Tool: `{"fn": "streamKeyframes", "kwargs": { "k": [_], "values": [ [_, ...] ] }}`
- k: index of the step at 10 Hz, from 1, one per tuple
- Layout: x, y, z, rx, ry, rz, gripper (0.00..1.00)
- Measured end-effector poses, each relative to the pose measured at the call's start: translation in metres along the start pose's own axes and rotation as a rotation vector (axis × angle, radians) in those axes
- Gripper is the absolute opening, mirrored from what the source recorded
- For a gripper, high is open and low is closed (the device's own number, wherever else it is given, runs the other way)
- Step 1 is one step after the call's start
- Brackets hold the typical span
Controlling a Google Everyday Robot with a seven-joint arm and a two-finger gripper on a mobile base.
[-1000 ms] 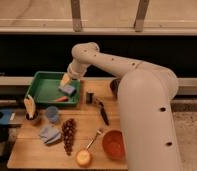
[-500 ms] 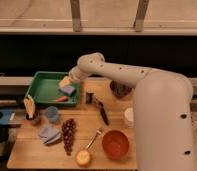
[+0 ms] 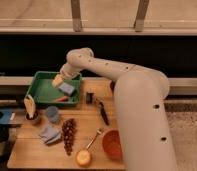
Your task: Place sponge in table surface
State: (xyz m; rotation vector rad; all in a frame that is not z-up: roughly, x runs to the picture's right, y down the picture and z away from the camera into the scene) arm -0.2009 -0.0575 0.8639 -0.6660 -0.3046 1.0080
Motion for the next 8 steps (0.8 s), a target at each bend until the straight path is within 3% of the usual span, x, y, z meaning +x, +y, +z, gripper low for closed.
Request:
{"fn": "streamKeyframes", "kwargs": {
  "k": [4, 8],
  "values": [
    [-0.003, -0.01, 0.028, 0.017, 0.125, -0.057, 0.71],
    [0.018, -0.023, 0.064, 0.041, 0.251, -0.067, 0.71]
  ]
}}
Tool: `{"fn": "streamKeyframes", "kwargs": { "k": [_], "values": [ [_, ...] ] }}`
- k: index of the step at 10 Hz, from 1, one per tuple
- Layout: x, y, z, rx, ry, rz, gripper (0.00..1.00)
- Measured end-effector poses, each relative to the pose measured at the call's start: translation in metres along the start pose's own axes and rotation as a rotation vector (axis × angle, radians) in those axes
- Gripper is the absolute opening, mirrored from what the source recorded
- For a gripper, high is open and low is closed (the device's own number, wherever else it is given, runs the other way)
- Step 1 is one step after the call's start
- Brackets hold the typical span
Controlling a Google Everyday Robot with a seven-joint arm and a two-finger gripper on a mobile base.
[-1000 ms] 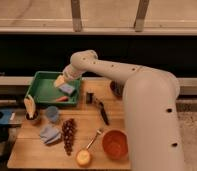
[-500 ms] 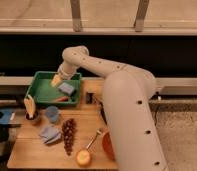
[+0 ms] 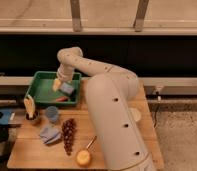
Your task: Place sponge in table surface
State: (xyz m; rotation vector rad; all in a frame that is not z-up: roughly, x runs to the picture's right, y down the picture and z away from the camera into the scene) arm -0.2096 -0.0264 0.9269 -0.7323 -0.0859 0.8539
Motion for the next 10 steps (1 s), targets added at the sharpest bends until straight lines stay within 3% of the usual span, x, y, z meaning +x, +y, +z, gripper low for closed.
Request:
{"fn": "streamKeyframes", "kwargs": {
  "k": [3, 7, 10],
  "values": [
    [0.016, -0.014, 0.023, 0.004, 0.037, 0.041, 0.71],
    [0.019, -0.02, 0.034, 0.02, 0.052, 0.066, 0.71],
    [0.023, -0.016, 0.046, 0.068, 0.105, 0.043, 0.71]
  ]
}}
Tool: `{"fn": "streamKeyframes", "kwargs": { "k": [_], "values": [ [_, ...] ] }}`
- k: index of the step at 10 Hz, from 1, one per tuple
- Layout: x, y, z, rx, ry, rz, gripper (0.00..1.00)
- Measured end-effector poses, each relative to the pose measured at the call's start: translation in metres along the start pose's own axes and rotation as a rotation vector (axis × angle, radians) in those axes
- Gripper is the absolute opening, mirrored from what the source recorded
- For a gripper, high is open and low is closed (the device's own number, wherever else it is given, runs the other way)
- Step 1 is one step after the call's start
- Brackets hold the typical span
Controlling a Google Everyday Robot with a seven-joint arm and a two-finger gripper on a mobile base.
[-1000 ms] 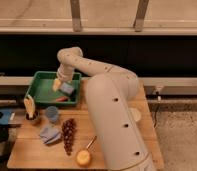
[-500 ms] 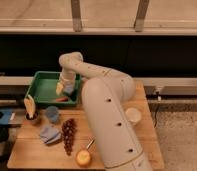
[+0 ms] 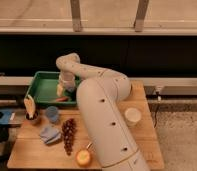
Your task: Place sponge in table surface
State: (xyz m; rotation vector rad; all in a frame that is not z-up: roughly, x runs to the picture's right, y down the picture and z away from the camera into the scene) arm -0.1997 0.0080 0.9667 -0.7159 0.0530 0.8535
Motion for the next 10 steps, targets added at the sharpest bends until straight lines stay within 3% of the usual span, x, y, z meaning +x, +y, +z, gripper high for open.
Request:
{"fn": "streamKeyframes", "kwargs": {
  "k": [1, 3, 8, 10],
  "values": [
    [0.0012, -0.0015, 0.0014, 0.005, 0.003, 0.002, 0.7],
    [0.0016, -0.0026, 0.0009, 0.006, 0.003, 0.003, 0.55],
    [0.002, -0.0022, -0.0037, 0.006, 0.005, 0.003, 0.06],
    [0.0022, -0.0007, -0.0047, 0.004, 0.006, 0.002, 0.0]
  ]
}}
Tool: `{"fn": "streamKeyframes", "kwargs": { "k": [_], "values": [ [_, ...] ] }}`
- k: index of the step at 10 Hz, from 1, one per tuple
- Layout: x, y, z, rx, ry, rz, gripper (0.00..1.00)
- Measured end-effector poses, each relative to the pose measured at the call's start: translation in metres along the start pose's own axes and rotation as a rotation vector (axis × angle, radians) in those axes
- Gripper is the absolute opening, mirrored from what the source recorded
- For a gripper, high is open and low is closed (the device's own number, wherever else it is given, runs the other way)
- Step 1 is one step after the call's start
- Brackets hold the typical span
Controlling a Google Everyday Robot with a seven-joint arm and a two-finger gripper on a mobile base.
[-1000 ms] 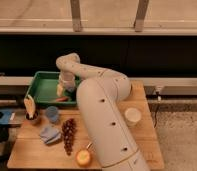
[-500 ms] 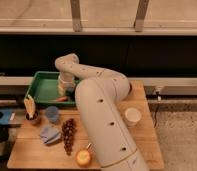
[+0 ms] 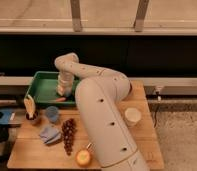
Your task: Place sponge in table surface
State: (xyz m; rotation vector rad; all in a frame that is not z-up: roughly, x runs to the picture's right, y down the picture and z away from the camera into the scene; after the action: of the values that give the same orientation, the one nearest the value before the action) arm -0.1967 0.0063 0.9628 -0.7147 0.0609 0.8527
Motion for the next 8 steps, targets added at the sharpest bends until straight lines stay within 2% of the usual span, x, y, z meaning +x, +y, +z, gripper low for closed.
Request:
{"fn": "streamKeyframes", "kwargs": {
  "k": [2, 3, 5, 8],
  "values": [
    [0.001, 0.002, -0.003, -0.003, -0.011, 0.002, 0.0],
    [0.004, 0.002, -0.009, -0.01, -0.034, 0.011, 0.0],
    [0.009, -0.002, -0.042, -0.013, -0.114, 0.027, 0.0],
    [0.011, 0.008, -0.098, -0.039, -0.24, 0.023, 0.0]
  ]
}}
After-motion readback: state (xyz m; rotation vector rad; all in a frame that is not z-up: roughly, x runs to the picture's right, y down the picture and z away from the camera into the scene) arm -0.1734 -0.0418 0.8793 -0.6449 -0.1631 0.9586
